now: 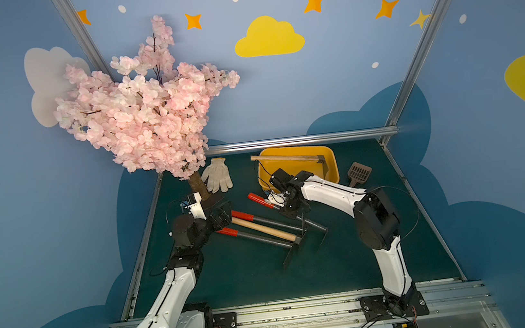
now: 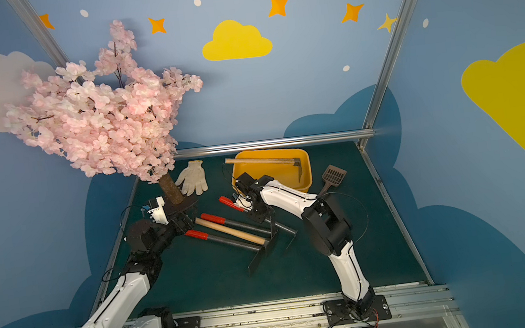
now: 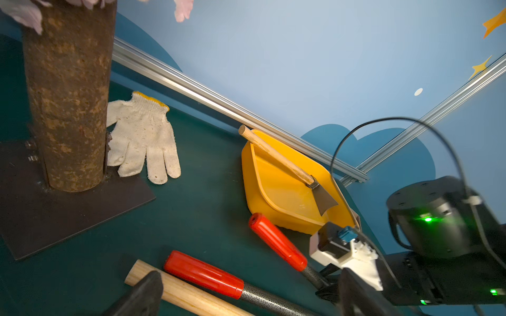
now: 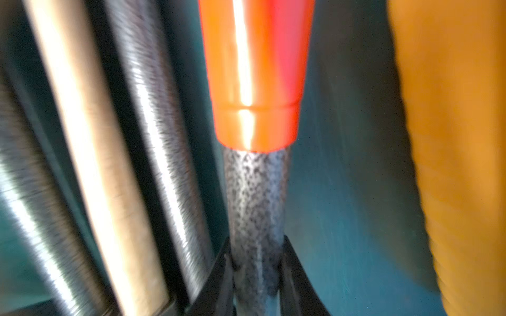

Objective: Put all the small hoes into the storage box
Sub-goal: Pick up the hoe from the center of the board.

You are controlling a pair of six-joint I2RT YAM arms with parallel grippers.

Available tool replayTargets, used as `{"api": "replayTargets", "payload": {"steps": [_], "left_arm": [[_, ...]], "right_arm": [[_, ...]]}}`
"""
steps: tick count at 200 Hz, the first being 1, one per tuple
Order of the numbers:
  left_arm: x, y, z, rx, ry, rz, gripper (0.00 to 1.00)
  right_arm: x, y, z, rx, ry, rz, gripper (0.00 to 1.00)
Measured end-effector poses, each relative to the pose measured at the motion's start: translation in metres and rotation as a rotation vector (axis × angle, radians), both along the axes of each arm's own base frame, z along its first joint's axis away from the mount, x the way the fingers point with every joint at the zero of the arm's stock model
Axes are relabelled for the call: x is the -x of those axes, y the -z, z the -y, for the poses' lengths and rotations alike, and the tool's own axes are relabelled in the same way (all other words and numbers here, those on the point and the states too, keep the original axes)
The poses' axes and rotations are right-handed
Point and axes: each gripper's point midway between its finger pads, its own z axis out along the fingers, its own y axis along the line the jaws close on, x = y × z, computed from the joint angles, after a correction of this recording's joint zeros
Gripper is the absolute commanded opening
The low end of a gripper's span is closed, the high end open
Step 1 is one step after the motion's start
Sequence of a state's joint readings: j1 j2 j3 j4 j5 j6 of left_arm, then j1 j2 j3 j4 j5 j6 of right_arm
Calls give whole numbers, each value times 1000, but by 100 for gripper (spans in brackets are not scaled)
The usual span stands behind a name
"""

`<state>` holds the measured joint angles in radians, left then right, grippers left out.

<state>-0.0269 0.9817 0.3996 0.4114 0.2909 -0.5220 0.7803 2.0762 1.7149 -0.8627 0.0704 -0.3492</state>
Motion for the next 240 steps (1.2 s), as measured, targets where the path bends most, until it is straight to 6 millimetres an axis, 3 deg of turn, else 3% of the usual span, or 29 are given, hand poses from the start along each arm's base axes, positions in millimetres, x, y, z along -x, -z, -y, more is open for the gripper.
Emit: {"api": "replayTargets", "payload": {"steps": [31,97,177,240], "left_arm": [[1,4,5,6,22,-11,100],[-2,21,29,44,122,-65,100],[-3,-14,77,65,263,22,99],[-4,-22,96,94,301,43,99]], "right_arm": [[-2,-25,3,-12,-2,57,0],[-6,-36,11,6,9,108,0],[-2,-79,5,-110,10,208,0],[11,-84,-15,-152,-31,214,0]]}}
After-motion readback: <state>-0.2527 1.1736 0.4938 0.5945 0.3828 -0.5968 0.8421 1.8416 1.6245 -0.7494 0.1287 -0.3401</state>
